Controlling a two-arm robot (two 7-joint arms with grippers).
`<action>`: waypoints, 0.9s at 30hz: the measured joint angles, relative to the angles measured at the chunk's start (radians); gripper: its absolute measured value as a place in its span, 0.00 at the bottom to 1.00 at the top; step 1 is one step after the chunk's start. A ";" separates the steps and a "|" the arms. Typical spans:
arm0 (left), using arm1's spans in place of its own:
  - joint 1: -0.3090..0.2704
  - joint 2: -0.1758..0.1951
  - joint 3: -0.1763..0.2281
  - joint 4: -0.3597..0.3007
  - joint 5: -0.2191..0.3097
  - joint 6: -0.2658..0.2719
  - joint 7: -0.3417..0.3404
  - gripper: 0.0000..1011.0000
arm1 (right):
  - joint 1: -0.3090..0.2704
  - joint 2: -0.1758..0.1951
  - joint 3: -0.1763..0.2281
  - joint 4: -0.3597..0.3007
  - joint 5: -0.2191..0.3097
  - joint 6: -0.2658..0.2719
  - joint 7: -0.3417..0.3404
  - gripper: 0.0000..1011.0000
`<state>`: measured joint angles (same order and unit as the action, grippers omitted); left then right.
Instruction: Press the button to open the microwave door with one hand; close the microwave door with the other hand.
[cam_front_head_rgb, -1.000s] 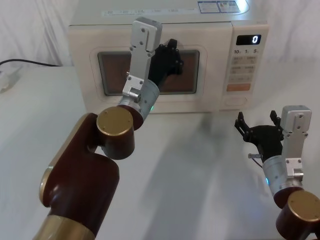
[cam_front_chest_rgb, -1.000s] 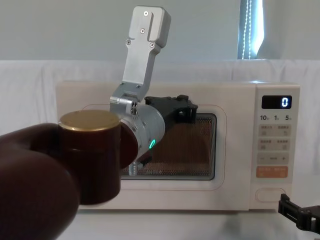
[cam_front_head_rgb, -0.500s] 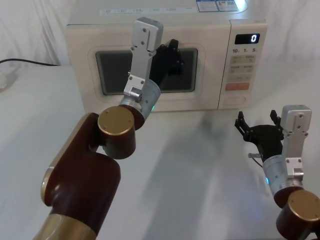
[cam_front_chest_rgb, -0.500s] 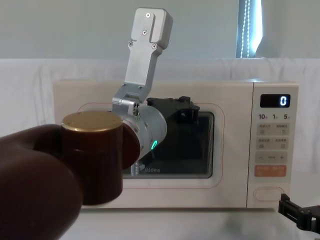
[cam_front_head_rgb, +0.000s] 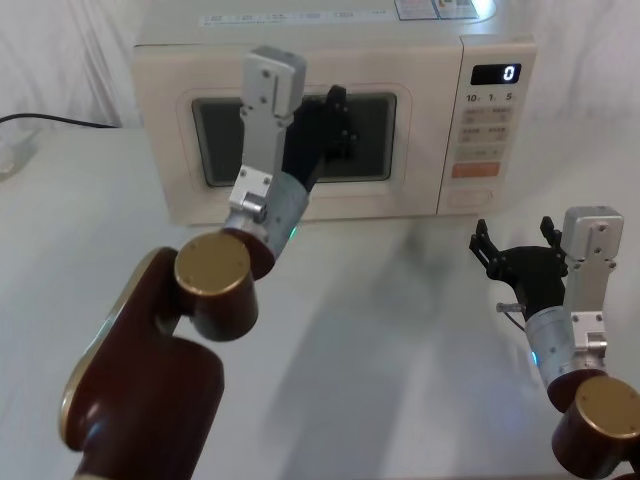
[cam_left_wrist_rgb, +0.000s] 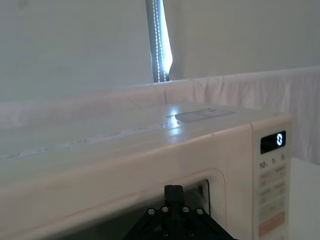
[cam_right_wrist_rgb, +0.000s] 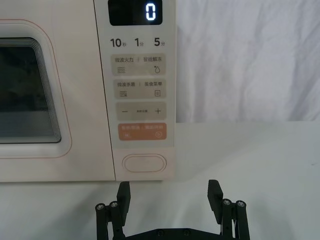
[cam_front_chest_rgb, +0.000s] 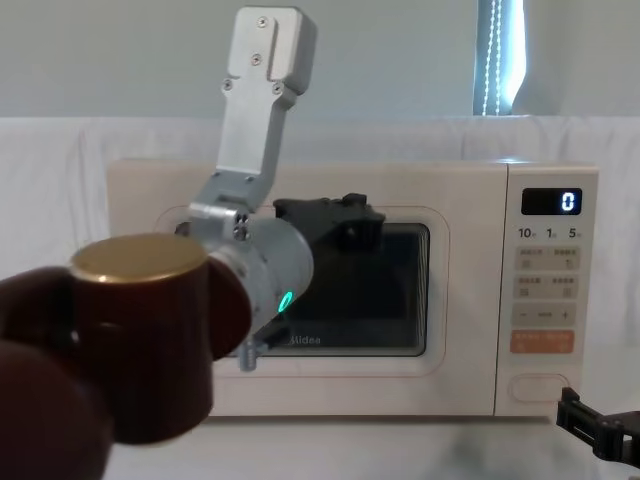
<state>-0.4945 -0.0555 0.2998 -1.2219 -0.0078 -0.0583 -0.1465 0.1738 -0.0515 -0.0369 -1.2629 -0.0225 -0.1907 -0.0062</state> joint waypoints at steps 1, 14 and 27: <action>0.019 0.007 -0.002 -0.024 -0.004 0.008 -0.003 0.00 | 0.000 0.000 0.000 0.000 0.000 0.000 0.000 0.99; 0.156 0.071 -0.039 -0.198 -0.065 0.092 -0.026 0.00 | 0.000 0.000 0.000 0.000 0.000 0.000 0.000 0.99; 0.274 0.131 -0.092 -0.315 -0.125 0.121 -0.024 0.00 | 0.000 0.000 0.000 0.000 0.000 0.000 0.000 0.99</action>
<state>-0.2204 0.0759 0.2075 -1.5365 -0.1333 0.0632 -0.1709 0.1738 -0.0515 -0.0371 -1.2629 -0.0225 -0.1907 -0.0062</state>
